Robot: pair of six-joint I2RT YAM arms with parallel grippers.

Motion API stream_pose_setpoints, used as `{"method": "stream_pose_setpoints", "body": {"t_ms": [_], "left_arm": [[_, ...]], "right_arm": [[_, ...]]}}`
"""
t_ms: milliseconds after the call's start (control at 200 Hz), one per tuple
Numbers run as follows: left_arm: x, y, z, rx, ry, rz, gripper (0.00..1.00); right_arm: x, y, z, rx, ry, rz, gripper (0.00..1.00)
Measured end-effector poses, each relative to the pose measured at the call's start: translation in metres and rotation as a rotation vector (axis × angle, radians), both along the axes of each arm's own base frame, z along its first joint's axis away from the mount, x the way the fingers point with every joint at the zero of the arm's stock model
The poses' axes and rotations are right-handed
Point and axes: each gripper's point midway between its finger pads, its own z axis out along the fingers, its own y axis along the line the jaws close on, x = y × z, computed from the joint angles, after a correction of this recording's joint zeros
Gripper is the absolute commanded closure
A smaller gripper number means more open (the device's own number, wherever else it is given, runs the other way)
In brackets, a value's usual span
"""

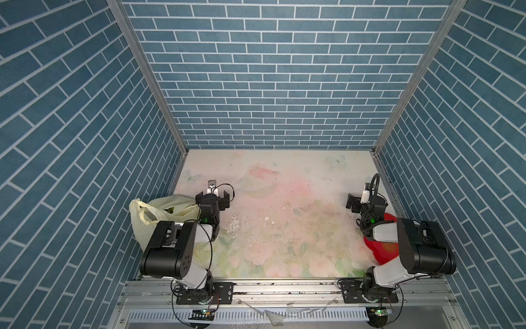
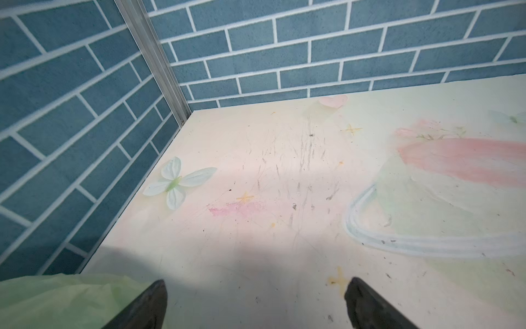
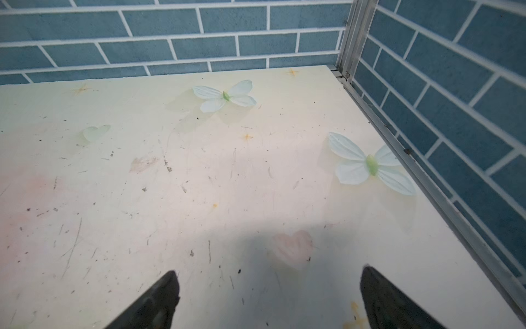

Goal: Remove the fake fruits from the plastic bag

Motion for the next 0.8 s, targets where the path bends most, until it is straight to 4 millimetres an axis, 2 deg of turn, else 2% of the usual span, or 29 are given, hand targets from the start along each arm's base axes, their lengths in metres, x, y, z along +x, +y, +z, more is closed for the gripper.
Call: {"method": "stream_pose_setpoints", "body": {"t_ms": [800], "left_arm": [[0.0,0.0,0.0,0.0,0.0,0.0,0.01]], "right_arm": [[-0.0014,0.0019,-0.0035,0.005,0.015,0.01,0.01]]}}
